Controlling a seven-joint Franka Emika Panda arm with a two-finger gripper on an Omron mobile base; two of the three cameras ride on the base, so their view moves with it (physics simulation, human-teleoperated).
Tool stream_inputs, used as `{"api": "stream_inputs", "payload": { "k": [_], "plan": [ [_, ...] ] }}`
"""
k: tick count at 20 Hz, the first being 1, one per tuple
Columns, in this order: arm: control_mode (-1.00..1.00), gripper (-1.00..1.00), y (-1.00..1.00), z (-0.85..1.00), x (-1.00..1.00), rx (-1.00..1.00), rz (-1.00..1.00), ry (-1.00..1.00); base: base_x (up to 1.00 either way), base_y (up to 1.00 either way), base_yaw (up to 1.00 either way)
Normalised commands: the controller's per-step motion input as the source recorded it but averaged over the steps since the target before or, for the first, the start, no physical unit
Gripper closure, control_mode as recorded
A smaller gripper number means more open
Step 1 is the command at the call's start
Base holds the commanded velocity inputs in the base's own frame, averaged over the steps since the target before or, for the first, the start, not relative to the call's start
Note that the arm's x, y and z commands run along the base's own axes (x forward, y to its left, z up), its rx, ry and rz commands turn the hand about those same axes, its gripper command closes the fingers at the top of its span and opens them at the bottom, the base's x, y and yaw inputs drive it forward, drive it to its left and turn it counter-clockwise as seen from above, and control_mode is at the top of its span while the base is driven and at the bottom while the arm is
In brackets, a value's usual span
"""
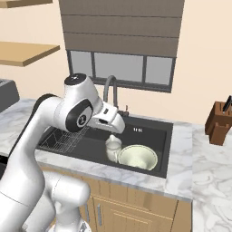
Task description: Pick the bowl and cup and place them in the sink. Then turn on the water.
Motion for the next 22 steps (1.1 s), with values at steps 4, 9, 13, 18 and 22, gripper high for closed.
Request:
{"api": "stream_inputs", "payload": {
  "k": [4,9,13,18,22],
  "plan": [
    [-1.0,-1.0,0.11,0.34,-0.11,0.0,-0.15,-0.03,0.0,0.0,0.0],
    [-1.0,-1.0,0.02,0.15,-0.06,0.0,-0.01,-0.01,0.0,0.0,0.0],
    [-1.0,-1.0,0.03,0.0,-0.24,0.0,0.0,-0.02,0.0,0.0,0.0],
    [-1.0,-1.0,0.0,0.0,-0.25,0.0,0.07,-0.01,0.0,0.0,0.0],
    [-1.0,-1.0,0.0,-0.01,-0.38,0.0,0.04,-0.03,0.0,0.0,0.0]
  ]
}}
